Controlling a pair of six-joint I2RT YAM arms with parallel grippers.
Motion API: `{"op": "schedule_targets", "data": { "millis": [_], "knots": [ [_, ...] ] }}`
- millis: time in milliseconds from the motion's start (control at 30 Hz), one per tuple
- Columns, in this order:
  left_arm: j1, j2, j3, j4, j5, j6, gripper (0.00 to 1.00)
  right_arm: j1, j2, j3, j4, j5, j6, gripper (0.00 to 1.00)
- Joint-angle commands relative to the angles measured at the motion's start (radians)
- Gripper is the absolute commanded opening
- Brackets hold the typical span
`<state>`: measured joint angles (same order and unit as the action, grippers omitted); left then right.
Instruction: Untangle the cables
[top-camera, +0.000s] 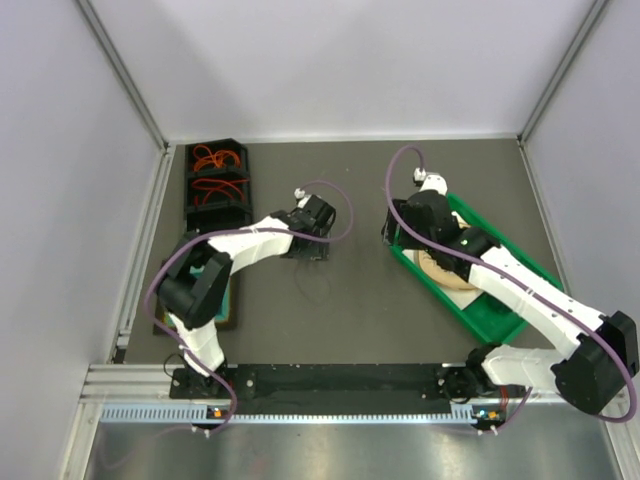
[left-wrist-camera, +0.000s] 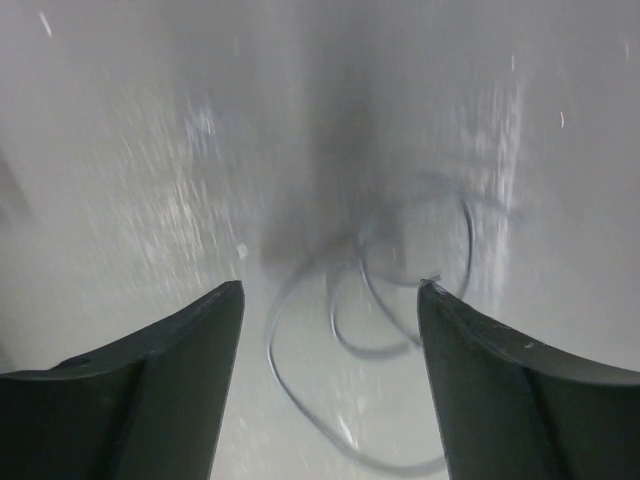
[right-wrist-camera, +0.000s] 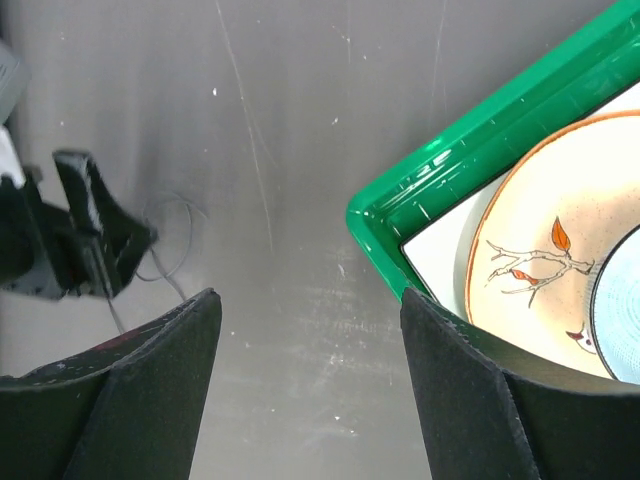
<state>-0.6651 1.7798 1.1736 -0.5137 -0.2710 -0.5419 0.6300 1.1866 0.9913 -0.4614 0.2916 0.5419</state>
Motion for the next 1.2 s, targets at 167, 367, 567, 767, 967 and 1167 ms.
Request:
{"op": "schedule_targets", "data": {
  "millis": [167,367,567,767,967,1167],
  "knots": [
    [-0.036,0.121,0.118,0.024,-0.134,0.051,0.56,-0.007,-0.005,-0.008,0.027,0.008,-0.014,0.72],
    [-0.036,0.150,0.120,-0.002,-0.172,0.043,0.18,-0.009,0.001,-0.008,0.038,0.001,-0.017,0.72],
    [-0.033,0.158,0.113,-0.011,-0.174,0.034,0.00,-0.010,-0.001,-0.002,0.040,0.006,-0.020,0.72],
    [0.013,-0.021,0.162,-0.035,-0.183,0.037,0.00,-0.009,-0.013,-0.003,0.038,0.015,-0.020,0.72],
    [0.067,-0.235,0.231,-0.061,-0.313,0.095,0.00,-0.012,-0.018,-0.017,0.052,0.015,-0.016,0.71],
    [0.145,-0.356,0.368,-0.154,-0.384,0.149,0.00,-0.013,-0.012,-0.020,0.059,0.003,-0.010,0.70]
  ]
}}
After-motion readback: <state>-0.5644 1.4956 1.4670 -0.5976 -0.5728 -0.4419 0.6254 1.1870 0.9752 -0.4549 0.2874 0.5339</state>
